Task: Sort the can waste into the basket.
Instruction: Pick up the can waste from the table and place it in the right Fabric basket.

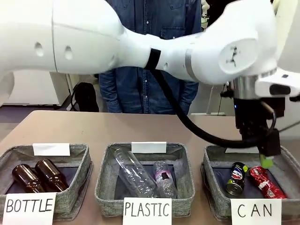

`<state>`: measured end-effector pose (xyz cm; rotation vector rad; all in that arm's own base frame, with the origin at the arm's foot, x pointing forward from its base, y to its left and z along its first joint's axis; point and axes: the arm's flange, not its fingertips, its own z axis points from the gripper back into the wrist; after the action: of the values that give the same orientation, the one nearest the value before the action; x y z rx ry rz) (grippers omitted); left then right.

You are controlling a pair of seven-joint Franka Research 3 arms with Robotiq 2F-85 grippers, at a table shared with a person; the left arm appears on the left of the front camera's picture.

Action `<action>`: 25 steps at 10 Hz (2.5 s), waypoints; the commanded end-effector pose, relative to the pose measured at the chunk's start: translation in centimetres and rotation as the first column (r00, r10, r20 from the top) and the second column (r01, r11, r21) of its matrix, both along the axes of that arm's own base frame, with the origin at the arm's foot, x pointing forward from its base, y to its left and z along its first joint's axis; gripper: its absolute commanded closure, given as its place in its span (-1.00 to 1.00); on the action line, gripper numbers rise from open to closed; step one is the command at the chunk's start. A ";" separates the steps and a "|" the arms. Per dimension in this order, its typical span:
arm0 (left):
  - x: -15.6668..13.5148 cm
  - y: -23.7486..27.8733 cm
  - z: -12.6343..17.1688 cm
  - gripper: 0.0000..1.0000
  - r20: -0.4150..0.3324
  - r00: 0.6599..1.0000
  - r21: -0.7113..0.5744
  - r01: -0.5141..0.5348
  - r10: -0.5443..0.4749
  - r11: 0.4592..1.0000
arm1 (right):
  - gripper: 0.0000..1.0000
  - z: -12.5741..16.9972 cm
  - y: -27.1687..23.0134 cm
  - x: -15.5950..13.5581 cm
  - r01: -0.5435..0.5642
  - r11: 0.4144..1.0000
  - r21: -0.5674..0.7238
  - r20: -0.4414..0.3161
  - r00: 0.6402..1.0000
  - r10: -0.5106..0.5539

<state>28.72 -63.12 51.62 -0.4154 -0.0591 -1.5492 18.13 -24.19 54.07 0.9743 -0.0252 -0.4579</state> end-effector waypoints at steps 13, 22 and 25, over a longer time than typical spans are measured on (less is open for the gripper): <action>9.4 57.8 2.0 -1.00 -0.833 0.460 -0.226 -0.791 0.308 0.569 | -1.00 3.3 35.9 17.7 -0.389 0.881 0.271 -0.032 0.911 0.412; 9.3 62.3 0.2 -1.00 -0.870 0.405 -0.247 -0.850 0.279 0.466 | -1.00 2.1 34.0 18.2 -0.477 0.783 0.400 -0.044 0.843 0.536; 9.3 62.3 0.2 -1.00 -0.870 0.405 -0.247 -0.850 0.279 0.466 | -1.00 2.1 34.0 18.2 -0.477 0.783 0.400 -0.044 0.843 0.536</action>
<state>38.30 -1.19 51.64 -1.4451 -0.1481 -0.3881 36.49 9.70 56.32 1.2445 0.5012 -0.0256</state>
